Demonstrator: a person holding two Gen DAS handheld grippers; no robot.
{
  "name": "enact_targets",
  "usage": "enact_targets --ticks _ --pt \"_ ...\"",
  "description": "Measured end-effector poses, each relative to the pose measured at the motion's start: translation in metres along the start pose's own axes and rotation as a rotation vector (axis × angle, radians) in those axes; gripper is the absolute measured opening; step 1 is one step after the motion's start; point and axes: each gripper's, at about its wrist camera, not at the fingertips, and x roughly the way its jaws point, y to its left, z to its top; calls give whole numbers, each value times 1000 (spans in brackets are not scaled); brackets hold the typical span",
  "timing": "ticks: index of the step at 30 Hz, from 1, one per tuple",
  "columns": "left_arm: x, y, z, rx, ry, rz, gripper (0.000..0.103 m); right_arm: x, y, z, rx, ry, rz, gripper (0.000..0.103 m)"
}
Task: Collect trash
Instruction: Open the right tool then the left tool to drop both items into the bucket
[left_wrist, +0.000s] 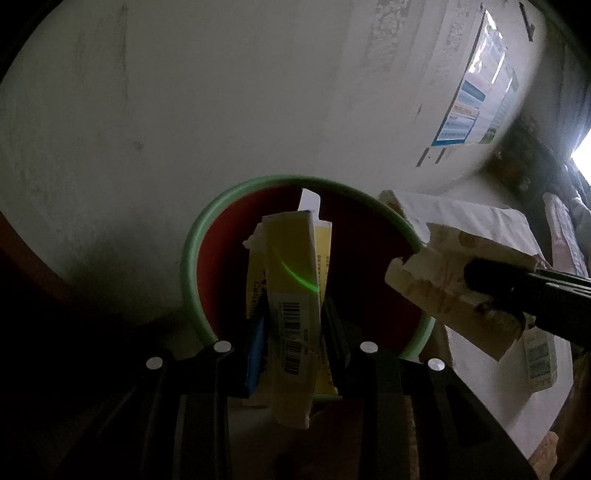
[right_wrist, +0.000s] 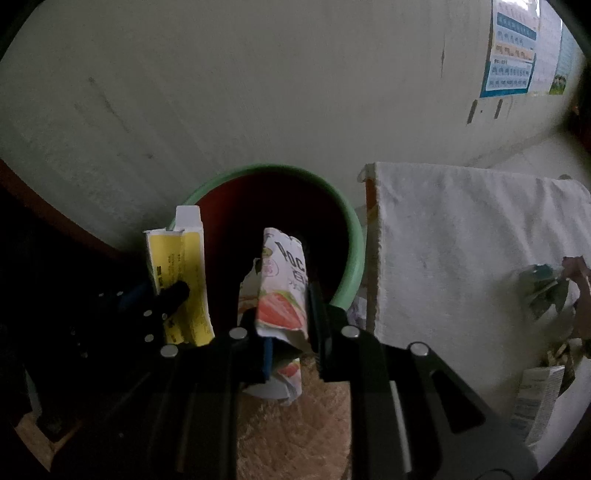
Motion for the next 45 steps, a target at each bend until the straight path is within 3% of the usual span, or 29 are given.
enact_targets --ticks 1,4,15,31,33,35,36,45 --pt "0 0 0 0 0 0 27 1 -1 1 2 3 -1 23" --pt "1 -2 0 -1 1 -1 27 4 -3 2 17 -1 -8 54" --pt "5 -1 2 -1 8 -5 27 -26 -9 -7 42 -66 7 63" --pt "-3 -17 9 29 -19 28 35 -62 -56 -93 156 -74 -41 68" --pt "-5 -20 9 31 -22 35 38 -67 -62 -103 172 -78 -50 68" --pt "-8 -24 10 33 -32 43 53 -70 -69 -112 184 -83 -61 68" --pt "-10 -26 11 32 -38 45 56 -71 -73 -116 195 -84 -68 68" --pt "-21 -48 12 56 -50 27 61 -97 -133 -158 329 -118 -180 72"
